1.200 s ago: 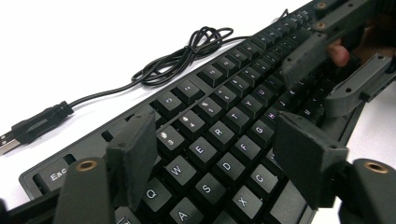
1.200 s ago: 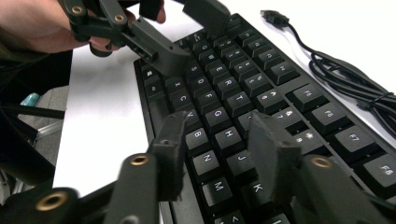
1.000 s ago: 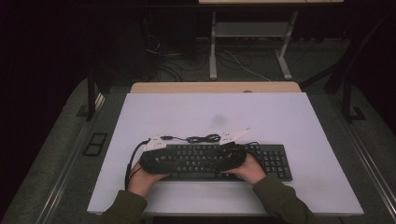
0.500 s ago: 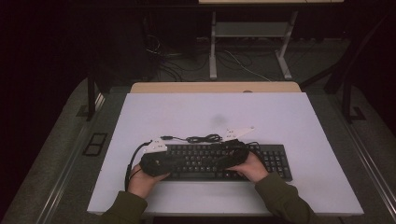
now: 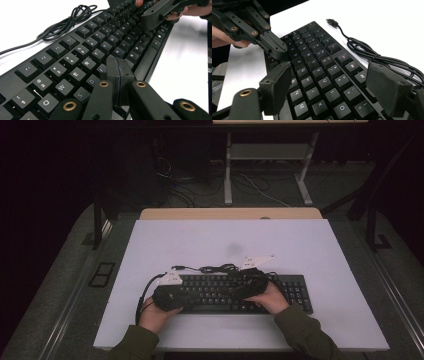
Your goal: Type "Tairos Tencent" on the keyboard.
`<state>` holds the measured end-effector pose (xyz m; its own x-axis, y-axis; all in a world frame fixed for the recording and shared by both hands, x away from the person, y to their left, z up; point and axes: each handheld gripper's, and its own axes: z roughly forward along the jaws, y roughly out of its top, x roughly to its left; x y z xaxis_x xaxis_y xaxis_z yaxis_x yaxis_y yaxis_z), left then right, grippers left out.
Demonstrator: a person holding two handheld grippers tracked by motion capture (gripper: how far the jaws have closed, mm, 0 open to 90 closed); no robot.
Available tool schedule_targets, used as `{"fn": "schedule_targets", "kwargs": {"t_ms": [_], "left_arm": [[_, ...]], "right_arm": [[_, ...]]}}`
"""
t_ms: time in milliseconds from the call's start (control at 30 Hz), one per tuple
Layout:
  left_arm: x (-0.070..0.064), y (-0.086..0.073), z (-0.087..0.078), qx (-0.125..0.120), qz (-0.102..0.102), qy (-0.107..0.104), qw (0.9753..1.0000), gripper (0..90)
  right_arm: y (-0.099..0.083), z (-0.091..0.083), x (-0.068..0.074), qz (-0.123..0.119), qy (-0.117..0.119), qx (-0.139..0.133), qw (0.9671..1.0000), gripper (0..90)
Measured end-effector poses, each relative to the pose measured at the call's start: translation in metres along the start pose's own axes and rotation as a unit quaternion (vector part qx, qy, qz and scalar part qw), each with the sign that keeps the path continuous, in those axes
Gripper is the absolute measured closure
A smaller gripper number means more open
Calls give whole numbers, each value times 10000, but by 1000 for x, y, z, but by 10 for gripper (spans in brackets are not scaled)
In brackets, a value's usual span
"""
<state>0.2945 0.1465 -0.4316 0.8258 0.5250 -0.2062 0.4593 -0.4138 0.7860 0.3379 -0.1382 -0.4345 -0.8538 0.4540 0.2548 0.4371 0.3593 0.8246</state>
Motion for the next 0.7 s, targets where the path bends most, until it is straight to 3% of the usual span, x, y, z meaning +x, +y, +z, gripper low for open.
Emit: {"fn": "schedule_targets", "kwargs": {"t_ms": [700], "left_arm": [[-2,-2,8,273,47,6,9996,888]], "right_arm": [[0,0,0,-12,-9,-11,10000,201]]}}
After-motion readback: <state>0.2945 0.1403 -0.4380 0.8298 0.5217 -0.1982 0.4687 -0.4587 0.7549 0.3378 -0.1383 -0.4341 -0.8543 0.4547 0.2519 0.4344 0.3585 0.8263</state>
